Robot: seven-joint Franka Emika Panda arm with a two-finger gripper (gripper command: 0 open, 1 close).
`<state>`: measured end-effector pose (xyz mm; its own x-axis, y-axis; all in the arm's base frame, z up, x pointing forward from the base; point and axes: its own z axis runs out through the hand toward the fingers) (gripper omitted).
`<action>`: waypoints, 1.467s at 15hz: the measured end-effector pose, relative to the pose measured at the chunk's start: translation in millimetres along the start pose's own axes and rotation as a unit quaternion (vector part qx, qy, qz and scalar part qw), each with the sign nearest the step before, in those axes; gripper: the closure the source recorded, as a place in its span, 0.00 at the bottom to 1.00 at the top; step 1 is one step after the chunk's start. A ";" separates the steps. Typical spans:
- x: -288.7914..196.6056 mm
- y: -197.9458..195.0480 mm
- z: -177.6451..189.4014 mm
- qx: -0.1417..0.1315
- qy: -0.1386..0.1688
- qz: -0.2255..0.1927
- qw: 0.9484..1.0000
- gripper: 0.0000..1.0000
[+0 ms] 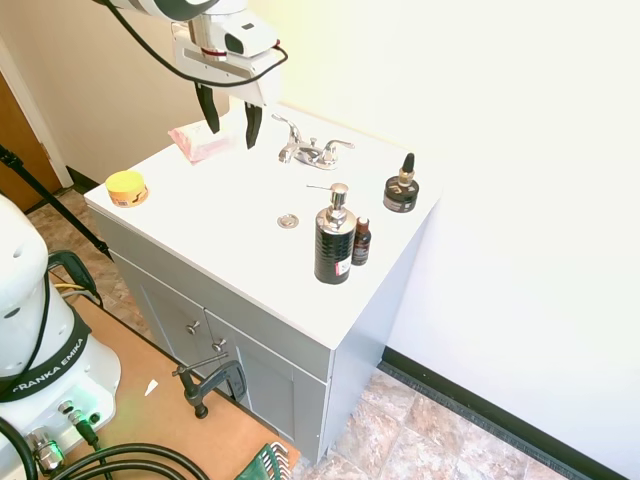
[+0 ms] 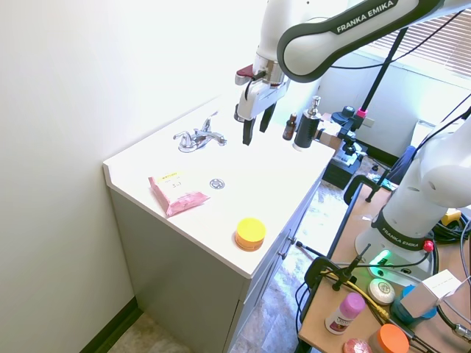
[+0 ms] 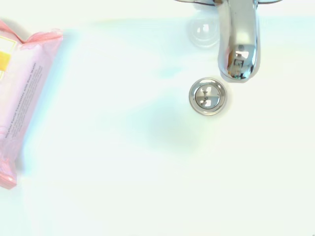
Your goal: Turn on the hot water
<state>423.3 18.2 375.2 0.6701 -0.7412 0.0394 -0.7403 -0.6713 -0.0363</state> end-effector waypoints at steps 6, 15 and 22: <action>3.3 -44.3 -13.8 0.001 0.064 0.040 0.997 0.00; 32.0 -129.4 15.6 0.098 0.206 0.135 0.964 0.00; 43.9 -159.1 53.6 0.095 0.221 0.136 0.961 0.00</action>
<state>573.3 92.2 329.1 0.3335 -0.8433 0.4214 -0.8335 -0.4726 -0.2862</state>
